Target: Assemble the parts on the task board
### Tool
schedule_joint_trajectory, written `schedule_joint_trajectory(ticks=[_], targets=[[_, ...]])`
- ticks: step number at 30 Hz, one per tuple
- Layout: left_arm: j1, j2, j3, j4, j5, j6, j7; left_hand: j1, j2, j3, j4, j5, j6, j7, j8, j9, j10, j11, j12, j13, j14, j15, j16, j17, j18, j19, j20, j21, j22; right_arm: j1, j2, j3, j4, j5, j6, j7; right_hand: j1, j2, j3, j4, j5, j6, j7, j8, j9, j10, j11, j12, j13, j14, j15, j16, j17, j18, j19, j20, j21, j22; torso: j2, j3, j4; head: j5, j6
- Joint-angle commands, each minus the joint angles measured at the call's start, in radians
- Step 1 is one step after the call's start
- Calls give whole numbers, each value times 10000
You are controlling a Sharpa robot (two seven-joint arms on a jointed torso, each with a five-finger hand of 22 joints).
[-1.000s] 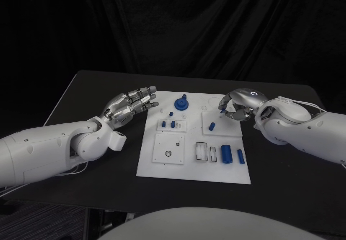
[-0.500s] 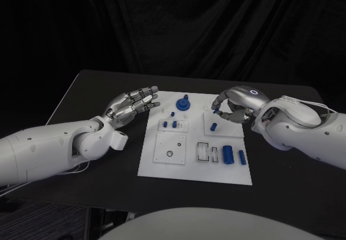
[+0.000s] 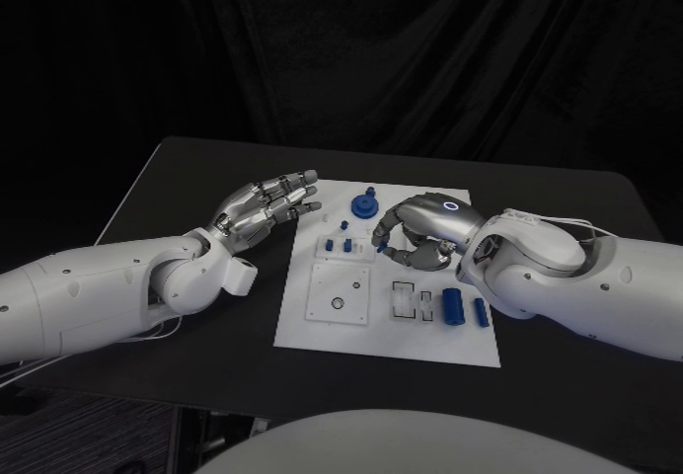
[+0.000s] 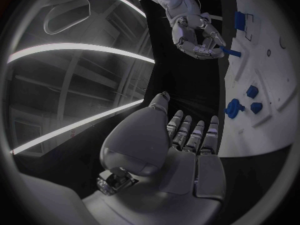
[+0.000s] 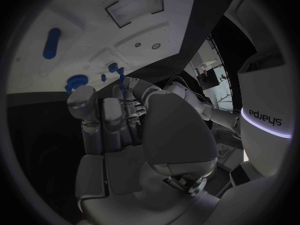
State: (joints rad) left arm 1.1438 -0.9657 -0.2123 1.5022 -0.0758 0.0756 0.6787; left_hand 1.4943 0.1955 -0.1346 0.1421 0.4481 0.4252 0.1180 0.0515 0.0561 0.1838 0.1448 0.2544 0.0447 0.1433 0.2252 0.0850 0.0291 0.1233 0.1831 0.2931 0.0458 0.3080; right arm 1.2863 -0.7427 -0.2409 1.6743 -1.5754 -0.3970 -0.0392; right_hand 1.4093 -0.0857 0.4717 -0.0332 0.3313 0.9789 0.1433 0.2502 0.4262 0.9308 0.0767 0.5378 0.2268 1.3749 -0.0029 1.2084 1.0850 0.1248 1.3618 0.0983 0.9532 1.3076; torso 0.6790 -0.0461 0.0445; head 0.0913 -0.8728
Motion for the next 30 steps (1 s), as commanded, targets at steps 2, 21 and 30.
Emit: schedule_joint_trajectory(ticks=[2, 21, 30], targets=[[-19, 53, 9, -1, 46, 108, 1281, 4, 77, 55, -30, 10, -43, 55, -39, -12, -5, 45, -13, -14, 0, 86, 42, 6, 63, 56, -25, 54, -9, -220, 329, 1, -236, -489, 445, -163, 37, -36, -11, -33, -32, -56, -40, 18, 6, 42, -1, 45, 16, 96, -5, 22, 11, -80, 52, 5, 51, 1082, 3, 5, -5, 128, 2], [-45, 105, 9, -28, 46, 162, 1248, -26, 133, 94, -20, 21, -58, 94, -40, -16, -30, 40, -26, -17, -26, 96, 37, 2, 40, 49, -31, 45, -44, -792, 923, 1, -711, -779, 710, -72, 179, -68, -10, -166, -101, -86, -49, -1, 35, 155, -24, 46, 12, 130, -27, 58, 19, -94, 110, -17, 151, 1111, 0, 4, -9, 210, 2], [-64, 108, 9, -42, 46, 191, 1224, -27, 141, 104, -25, 29, -45, 106, -38, -15, -33, 35, -25, -17, -26, 99, 40, 3, 36, 54, -32, 45, -41, -955, 1051, 3, -911, -785, 658, -31, 198, -86, -14, -190, -115, -90, -42, -6, 39, 162, -18, 39, 9, 113, -26, 36, -12, -89, 99, -20, 120, 1104, -6, 4, -12, 249, 2]])
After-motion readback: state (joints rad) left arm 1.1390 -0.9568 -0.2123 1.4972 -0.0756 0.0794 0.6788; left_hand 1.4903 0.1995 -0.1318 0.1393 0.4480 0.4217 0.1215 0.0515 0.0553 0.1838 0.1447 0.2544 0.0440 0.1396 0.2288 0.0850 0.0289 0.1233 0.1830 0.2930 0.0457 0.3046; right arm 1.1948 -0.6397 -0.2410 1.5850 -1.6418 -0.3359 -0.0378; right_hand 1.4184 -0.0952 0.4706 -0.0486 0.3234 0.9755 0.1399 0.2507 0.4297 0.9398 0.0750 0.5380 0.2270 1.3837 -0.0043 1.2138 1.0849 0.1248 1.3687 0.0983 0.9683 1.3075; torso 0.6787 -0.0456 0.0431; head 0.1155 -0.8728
